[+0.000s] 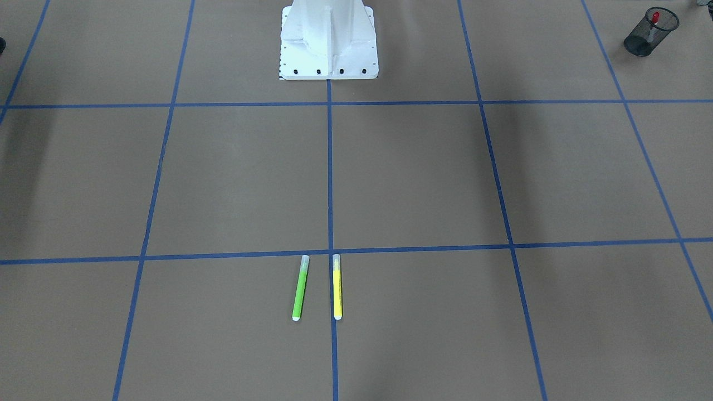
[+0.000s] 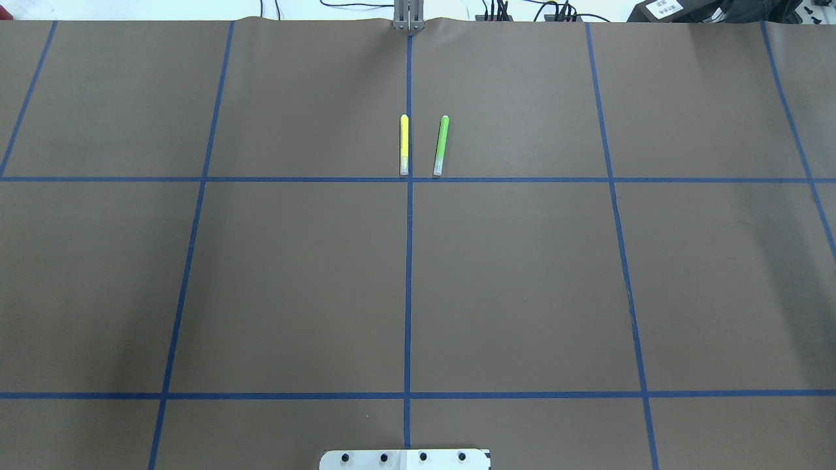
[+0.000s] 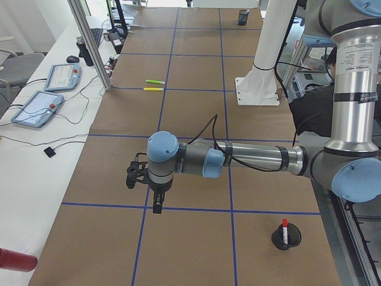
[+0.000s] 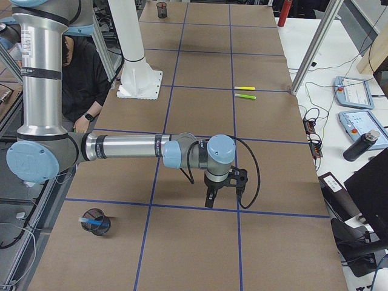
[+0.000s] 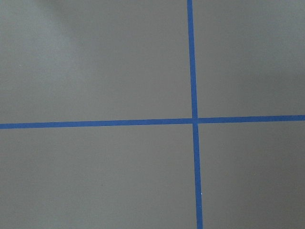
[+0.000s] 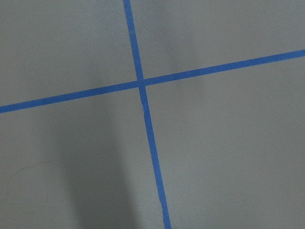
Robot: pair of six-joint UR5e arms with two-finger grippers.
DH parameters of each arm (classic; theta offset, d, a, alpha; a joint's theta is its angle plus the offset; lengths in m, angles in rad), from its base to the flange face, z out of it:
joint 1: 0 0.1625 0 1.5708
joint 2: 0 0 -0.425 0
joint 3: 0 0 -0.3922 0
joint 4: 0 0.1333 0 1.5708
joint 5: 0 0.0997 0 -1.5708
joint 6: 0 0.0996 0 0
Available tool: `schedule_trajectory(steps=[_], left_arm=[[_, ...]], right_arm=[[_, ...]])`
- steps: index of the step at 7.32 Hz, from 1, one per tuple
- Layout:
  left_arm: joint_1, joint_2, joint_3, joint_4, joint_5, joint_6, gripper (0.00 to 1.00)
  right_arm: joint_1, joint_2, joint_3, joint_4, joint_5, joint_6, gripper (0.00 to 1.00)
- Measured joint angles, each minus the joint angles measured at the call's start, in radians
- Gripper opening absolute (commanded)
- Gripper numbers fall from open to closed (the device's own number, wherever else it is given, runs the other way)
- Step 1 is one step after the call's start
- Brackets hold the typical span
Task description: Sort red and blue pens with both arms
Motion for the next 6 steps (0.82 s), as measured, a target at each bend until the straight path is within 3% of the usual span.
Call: schedule_trajectory(steps=[6], left_arm=[[0.024, 0.025, 0.003, -0.002, -0.002, -0.022, 1.0]], right_arm=[[-0.002, 0.007, 0.009, -0.056, 0.0, -0.003, 0.99]])
